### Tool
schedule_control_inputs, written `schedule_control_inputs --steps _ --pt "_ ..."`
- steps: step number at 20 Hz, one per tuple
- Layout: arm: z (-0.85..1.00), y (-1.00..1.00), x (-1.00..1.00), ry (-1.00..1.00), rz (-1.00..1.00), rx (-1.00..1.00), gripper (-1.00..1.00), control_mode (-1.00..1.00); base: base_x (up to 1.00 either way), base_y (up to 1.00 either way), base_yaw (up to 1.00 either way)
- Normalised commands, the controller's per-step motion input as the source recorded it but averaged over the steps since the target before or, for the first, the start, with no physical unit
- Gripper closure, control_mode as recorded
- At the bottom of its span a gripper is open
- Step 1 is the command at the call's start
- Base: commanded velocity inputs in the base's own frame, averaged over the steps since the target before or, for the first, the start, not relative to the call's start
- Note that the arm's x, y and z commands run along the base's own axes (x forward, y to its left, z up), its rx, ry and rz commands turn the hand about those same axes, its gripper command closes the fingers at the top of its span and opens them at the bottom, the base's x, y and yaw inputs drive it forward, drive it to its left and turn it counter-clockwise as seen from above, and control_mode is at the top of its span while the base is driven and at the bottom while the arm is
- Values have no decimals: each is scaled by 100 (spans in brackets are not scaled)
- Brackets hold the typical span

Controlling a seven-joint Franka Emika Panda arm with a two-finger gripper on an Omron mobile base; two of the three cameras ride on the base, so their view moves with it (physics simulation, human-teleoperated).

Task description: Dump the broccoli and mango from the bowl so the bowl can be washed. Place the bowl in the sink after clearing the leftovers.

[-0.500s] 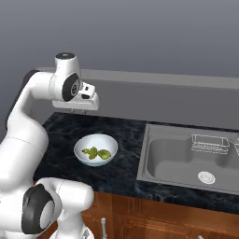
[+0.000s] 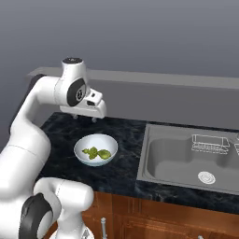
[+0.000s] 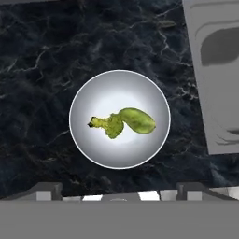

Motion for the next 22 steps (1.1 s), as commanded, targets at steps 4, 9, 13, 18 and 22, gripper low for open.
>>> schedule_control_inputs --steps 4,9,13,18,22 --pt "-74 -92 -5 19 -45 5 -100 -100 0 0 0" --pt "-95 -70 -11 13 -39 17 -100 -100 0 0 0" --pt "-64 -8 0 3 -17 20 -100 -100 0 0 0" --pt "-71 5 9 2 0 4 -100 -100 0 0 0" --pt "-62 28 31 4 -4 0 -100 -100 0 0 0"
